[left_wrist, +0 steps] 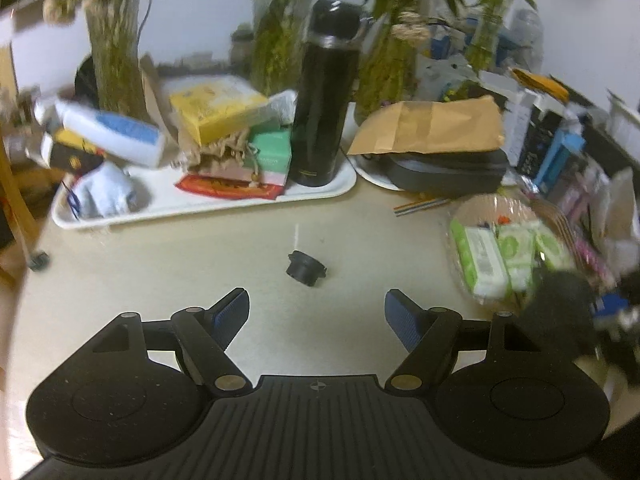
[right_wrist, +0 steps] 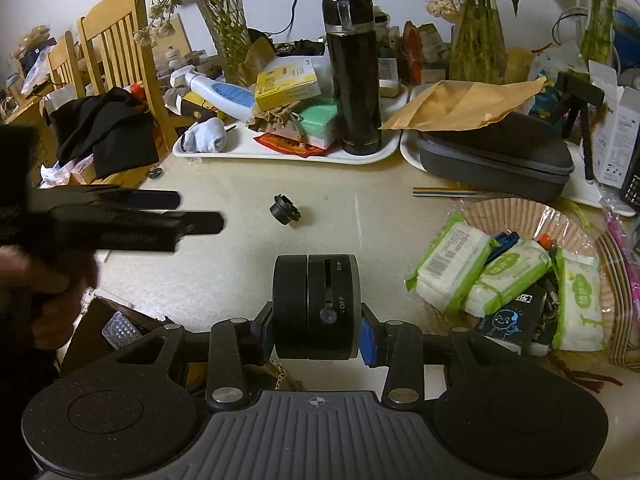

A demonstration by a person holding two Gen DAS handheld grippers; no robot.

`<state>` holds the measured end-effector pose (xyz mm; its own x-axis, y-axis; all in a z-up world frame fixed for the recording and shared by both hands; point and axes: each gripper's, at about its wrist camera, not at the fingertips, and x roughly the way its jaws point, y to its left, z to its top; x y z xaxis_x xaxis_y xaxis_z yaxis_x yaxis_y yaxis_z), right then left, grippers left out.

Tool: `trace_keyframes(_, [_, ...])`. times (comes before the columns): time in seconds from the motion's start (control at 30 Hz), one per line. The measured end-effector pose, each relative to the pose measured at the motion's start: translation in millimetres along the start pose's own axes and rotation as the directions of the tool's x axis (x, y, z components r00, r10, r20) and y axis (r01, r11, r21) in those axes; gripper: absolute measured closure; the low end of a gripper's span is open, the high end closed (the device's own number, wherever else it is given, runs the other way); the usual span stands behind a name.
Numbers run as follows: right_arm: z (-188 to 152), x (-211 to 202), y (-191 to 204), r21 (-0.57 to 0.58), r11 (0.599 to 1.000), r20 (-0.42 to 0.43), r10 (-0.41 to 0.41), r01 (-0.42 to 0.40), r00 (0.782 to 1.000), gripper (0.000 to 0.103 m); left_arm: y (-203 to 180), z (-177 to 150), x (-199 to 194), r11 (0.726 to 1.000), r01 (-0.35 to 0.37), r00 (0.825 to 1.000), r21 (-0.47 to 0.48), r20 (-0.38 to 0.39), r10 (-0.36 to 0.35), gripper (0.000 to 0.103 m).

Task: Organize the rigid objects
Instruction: 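Move the left gripper to the small black knob and close on it while the right holds the cylinder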

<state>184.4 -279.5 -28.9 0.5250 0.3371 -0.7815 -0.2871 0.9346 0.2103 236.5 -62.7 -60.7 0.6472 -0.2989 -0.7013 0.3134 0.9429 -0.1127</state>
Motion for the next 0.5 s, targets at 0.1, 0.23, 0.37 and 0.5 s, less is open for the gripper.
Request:
trace_keyframes(0.1, [1.1,-0.4,0.1,0.001,1.0,0.001,0.007,-0.007,1.0,0.06,6.2,6.7,19.2,0.998,-0.001,1.0,-0.057,-0.026,0.0,0.028])
trace_keyframes(0.23, [2.6,-1.5,-1.4,0.008,1.0,0.005,0.013,-0.013,1.0,0.06,15.3,14.9,43.1,0.988,0.004,0.997,-0.153,-0.076,-0.016,0.029])
trace_keyframes(0.37, [3.1,-2.4,-4.6,0.02,1.0,0.004,0.012,-0.012,1.0,0.06,26.6,20.2,65.3,0.956,0.005,0.992,-0.292,-0.118,-0.041,0.033])
trace_keyframes(0.5, [3.7,-1.5,-4.4,0.017,1.0,0.001,0.016,-0.016,1.0,0.06,34.0,23.1,87.3,0.923,-0.032,0.985,-0.383,-0.169,-0.037,0.04])
